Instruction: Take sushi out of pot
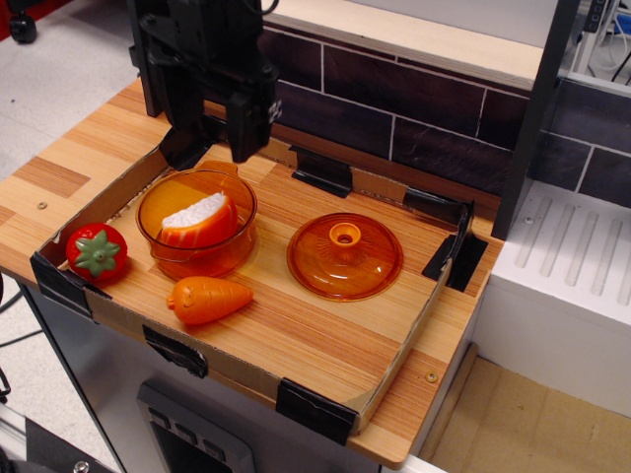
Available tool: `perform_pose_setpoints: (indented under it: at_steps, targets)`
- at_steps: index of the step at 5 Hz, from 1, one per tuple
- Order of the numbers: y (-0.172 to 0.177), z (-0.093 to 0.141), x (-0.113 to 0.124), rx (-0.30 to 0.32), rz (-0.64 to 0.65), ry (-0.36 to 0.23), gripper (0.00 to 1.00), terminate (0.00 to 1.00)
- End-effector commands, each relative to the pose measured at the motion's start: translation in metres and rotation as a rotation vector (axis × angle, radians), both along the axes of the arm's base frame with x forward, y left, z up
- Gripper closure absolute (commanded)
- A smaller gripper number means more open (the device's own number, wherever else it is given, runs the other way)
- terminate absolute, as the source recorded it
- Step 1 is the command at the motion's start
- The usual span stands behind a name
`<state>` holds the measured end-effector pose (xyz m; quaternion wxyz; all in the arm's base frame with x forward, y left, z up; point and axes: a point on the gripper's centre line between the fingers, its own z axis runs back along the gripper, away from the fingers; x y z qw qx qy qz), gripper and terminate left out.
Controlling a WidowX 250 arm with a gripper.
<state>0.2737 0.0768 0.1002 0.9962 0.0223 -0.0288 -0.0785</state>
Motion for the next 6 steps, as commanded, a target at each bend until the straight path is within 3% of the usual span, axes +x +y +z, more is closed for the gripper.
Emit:
perform_pose_setpoints:
  at_steps: [1,2,4,6]
  targets:
    - [0.023,-0.01,0.013,-0.048,-0.171,0.04,0.0,0.0]
    - [0.027,-0.019,0.012,-0.045,-0.171,0.005,0.0,0.0]
    - [0.021,-0.038,0.009,-0.082,-0.142,-0.012,0.0,0.0]
    - [0.023,-0.054,0.013,-0.065,-0.1,-0.005,0.0,0.0]
